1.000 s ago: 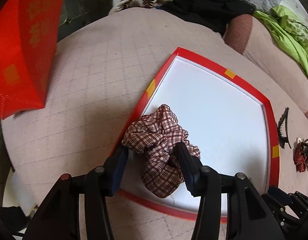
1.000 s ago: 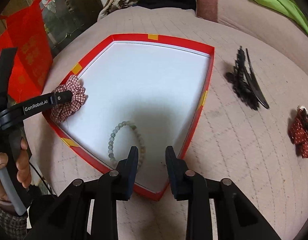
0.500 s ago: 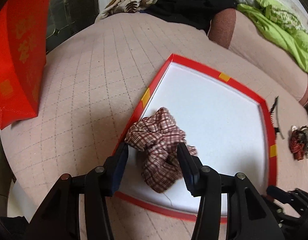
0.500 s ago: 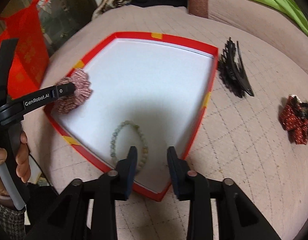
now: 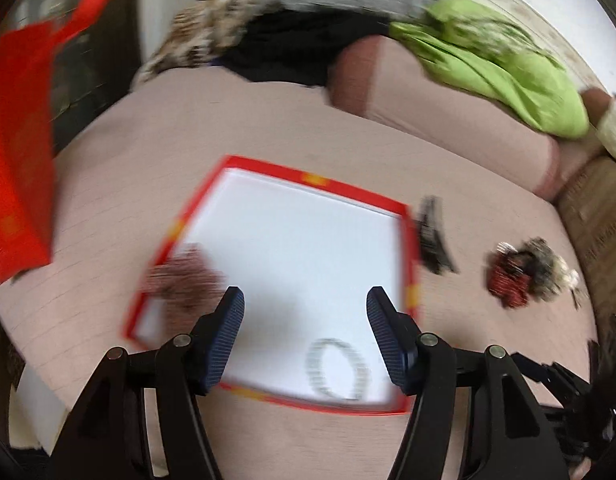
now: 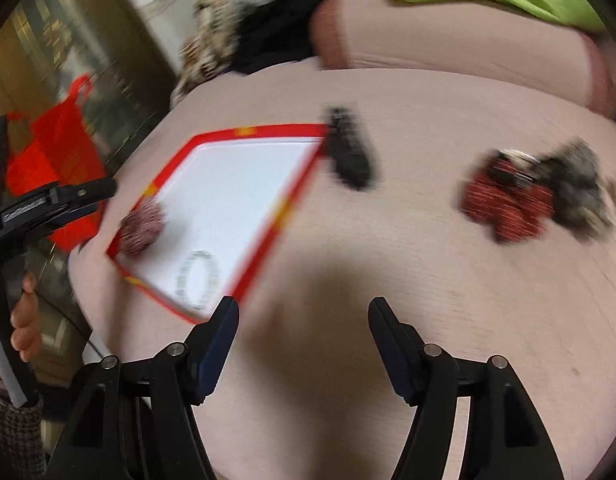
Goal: Organize jewelry
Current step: 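Move left gripper to the black claw clip while right gripper approaches the red polka-dot scrunchie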
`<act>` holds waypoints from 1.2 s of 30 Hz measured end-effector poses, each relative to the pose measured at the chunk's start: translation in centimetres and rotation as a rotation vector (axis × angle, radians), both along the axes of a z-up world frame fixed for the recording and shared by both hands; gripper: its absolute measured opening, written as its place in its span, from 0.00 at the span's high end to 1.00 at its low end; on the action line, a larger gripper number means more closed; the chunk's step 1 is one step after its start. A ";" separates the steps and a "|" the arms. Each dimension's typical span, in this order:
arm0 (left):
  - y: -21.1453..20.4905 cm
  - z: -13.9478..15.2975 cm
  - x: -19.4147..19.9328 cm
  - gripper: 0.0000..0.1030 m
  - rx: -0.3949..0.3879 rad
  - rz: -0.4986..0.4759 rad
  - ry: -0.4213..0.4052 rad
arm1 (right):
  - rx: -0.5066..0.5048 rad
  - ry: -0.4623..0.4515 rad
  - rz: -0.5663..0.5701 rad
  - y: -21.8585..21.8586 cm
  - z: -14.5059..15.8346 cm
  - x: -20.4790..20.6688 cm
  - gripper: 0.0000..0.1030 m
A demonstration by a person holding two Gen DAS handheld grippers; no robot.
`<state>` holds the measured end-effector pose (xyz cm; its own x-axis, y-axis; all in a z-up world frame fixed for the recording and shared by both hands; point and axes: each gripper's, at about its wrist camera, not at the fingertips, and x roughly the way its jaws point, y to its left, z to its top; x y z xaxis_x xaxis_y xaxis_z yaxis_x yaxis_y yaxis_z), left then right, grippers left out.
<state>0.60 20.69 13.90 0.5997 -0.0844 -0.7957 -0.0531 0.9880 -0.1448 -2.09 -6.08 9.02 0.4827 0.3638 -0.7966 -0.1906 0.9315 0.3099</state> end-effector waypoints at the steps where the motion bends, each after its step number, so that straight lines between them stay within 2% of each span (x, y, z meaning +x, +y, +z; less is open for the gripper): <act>1: -1.3 -0.2 0.5 0.39 -0.005 -0.023 0.006 | -0.006 0.000 -0.030 -1.5 -0.2 -0.1 0.30; 6: -8.5 -1.9 3.5 0.39 -0.008 -0.141 0.042 | -0.014 -0.008 -0.164 -8.3 -0.5 -0.2 0.30; 10: -12.7 -4.3 6.4 0.39 -0.014 -0.185 0.088 | -0.026 -0.029 -0.213 -10.9 -0.5 0.9 0.30; 13: -14.3 -5.9 8.3 0.39 -0.003 -0.188 0.127 | -0.027 -0.031 -0.225 -11.9 -1.1 2.4 0.30; 23: -16.3 -9.4 13.8 0.39 -0.007 -0.162 0.193 | 0.012 -0.012 -0.254 -12.4 -3.0 6.9 0.29; 28: -16.0 -10.5 15.0 0.39 -0.046 -0.144 0.213 | 0.042 0.005 -0.272 -12.0 -3.8 8.2 0.29; 33: -16.5 -11.1 14.8 0.40 -0.032 -0.159 0.207 | 0.060 0.034 -0.311 -12.1 -4.8 9.0 0.29; 34: -16.5 -11.2 14.8 0.48 -0.030 -0.163 0.206 | 0.061 0.040 -0.316 -12.2 -5.0 9.1 0.29; 36: -16.7 -11.3 14.6 0.60 -0.046 -0.177 0.213 | 0.069 0.054 -0.324 -12.3 -5.4 9.2 0.42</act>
